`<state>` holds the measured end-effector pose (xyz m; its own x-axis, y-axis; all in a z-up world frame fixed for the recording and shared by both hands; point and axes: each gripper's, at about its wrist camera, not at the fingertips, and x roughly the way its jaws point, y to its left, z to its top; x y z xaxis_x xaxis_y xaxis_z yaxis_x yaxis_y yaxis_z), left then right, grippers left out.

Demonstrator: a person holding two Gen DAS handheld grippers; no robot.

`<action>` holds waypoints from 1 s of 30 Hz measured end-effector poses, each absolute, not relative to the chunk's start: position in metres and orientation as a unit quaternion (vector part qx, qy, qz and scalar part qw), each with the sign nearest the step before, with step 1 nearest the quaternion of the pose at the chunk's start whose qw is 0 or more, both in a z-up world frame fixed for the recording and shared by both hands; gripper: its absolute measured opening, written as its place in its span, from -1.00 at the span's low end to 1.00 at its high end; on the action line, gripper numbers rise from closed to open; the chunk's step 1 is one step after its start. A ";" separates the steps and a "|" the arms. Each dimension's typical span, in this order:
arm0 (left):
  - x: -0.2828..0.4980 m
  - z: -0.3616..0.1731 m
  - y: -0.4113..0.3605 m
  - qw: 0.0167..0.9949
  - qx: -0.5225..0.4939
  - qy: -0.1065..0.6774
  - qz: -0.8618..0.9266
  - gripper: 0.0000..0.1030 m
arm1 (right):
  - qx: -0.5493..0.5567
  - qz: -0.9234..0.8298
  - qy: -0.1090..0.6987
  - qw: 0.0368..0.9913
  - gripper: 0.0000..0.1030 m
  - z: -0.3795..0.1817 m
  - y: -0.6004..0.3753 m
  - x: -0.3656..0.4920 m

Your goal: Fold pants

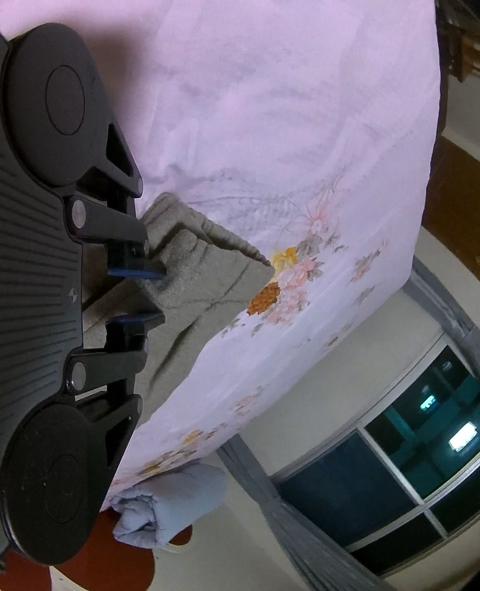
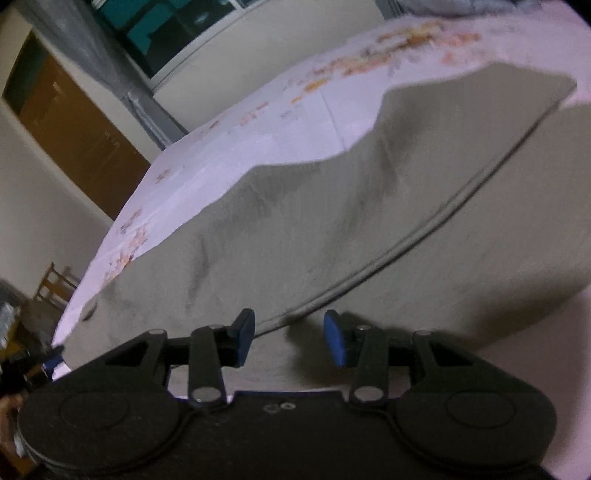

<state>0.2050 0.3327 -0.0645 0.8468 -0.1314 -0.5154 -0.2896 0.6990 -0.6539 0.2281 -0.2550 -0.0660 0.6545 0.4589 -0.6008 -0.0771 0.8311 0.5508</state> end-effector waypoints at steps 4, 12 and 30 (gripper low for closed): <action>0.197 -0.067 0.330 0.880 -0.395 0.258 0.057 -0.40 | 0.311 0.147 0.390 0.854 -0.33 -0.079 -0.252 0.231; 0.214 -0.049 0.329 0.888 -0.377 0.258 0.053 -0.58 | 0.425 0.140 0.375 0.812 -1.00 -0.091 -0.263 0.245; 0.206 -0.095 0.367 0.856 -0.412 0.311 0.009 -0.61 | 0.307 0.173 0.376 0.857 -1.00 -0.091 -0.261 0.180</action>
<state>0.2064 0.3673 -0.0952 0.8065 -0.2414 -0.5397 -0.2712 0.6601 -0.7005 0.1799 -0.2613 -0.0913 0.6575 0.5280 -0.5375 -0.0661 0.7510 0.6570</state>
